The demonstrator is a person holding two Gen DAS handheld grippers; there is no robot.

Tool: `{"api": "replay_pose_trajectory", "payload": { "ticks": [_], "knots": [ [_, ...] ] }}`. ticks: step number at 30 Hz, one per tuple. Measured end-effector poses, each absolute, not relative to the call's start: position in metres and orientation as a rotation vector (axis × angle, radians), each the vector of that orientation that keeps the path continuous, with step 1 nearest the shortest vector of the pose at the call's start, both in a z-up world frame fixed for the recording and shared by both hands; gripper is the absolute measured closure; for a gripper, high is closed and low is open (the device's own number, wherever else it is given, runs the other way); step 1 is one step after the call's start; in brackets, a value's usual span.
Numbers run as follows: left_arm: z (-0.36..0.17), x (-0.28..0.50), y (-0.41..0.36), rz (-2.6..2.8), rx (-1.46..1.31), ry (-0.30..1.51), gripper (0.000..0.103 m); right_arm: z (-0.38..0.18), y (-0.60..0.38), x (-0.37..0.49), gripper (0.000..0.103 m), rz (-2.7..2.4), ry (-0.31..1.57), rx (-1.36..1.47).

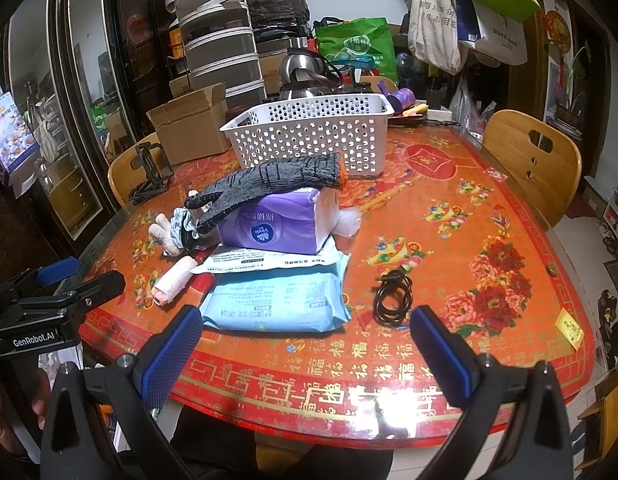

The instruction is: Organize soft objects

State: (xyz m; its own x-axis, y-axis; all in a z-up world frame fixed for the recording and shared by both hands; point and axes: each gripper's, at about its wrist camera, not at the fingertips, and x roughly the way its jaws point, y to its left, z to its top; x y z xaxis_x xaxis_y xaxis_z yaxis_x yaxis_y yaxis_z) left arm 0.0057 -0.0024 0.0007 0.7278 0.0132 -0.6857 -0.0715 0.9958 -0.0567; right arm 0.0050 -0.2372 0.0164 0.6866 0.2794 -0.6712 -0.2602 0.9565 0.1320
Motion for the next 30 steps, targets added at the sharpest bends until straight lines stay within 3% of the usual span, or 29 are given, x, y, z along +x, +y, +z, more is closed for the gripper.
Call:
{"api": "replay_pose_trajectory", "payload": {
  "ticks": [20, 30],
  "knots": [
    [-0.019, 0.015, 0.001, 0.086, -0.063, 0.753, 0.000, -0.010, -0.251, 0.024, 0.000, 0.251, 0.752, 0.024],
    [-0.086, 0.062, 0.017, 0.037, -0.114, 0.897, 0.000, -0.077, -0.290, 0.058, 0.000, 0.143, 0.877, 0.029]
  ]
}}
